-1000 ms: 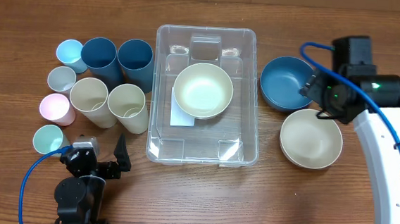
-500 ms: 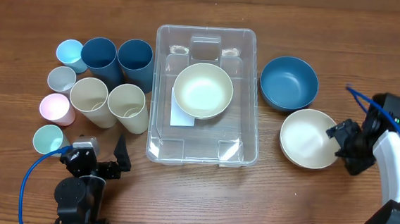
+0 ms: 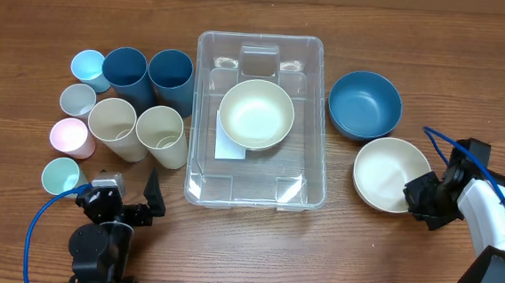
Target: Pack container
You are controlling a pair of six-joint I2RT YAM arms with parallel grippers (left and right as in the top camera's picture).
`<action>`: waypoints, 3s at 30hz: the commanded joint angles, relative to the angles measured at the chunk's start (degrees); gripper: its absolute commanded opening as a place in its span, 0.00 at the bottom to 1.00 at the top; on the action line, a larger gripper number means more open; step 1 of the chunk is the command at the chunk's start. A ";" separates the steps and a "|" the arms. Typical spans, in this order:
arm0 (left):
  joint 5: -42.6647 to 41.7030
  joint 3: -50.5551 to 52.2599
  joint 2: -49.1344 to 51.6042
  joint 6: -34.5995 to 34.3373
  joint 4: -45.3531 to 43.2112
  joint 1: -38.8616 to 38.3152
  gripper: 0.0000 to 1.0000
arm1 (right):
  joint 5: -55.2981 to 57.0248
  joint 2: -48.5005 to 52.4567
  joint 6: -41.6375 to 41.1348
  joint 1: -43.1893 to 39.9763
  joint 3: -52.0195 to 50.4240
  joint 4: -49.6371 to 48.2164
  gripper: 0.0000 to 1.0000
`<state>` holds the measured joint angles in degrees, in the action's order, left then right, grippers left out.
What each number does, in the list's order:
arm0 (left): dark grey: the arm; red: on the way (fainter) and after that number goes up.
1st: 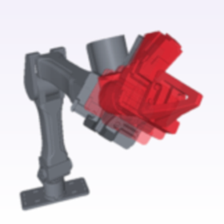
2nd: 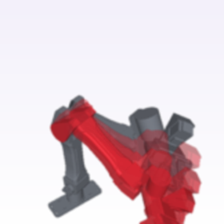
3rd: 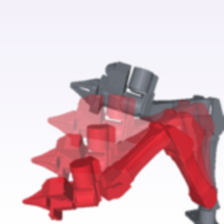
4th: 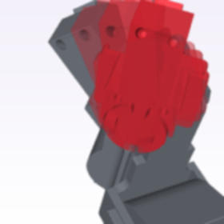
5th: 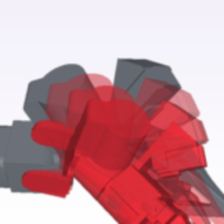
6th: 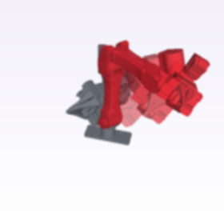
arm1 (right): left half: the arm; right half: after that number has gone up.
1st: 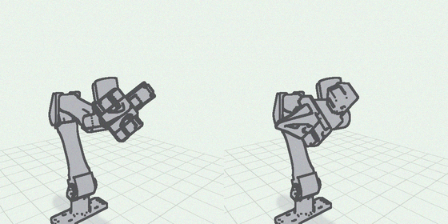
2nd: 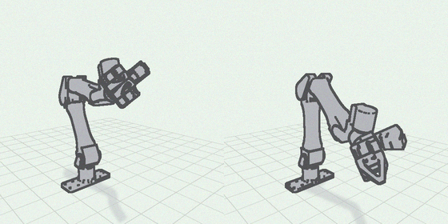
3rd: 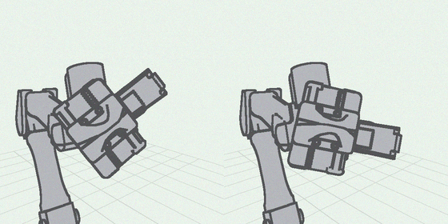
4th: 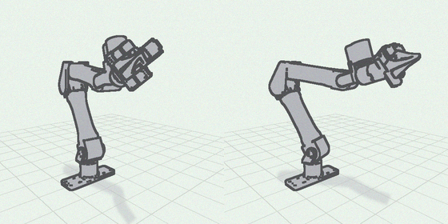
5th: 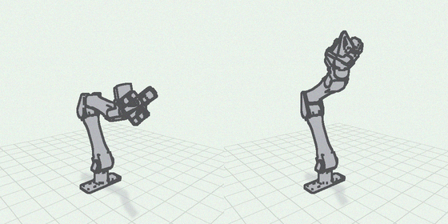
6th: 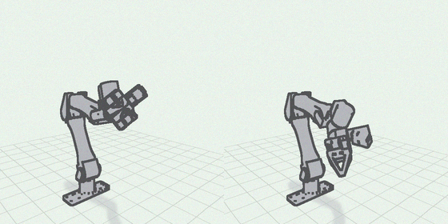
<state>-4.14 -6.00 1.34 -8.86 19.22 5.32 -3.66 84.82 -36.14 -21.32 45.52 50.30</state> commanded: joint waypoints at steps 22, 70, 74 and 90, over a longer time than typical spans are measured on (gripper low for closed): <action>-0.81 0.20 -0.61 -0.57 -0.20 -0.13 1.00 | -10.60 -31.39 5.14 7.61 5.49 5.16 0.04; -0.81 0.20 -0.61 -0.57 -0.17 -0.13 1.00 | -9.92 19.85 19.93 44.11 44.65 2.38 0.45; -0.81 0.20 -0.61 -0.57 -0.17 -0.13 1.00 | -9.90 16.72 19.96 42.95 47.41 2.69 0.45; -0.81 0.20 -0.61 -0.57 -0.20 -0.13 1.00 | -8.44 8.92 16.17 12.35 48.63 12.61 0.63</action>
<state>-4.14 -6.00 1.32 -8.86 19.22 5.32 -12.62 90.04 -18.68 -4.12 96.12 60.84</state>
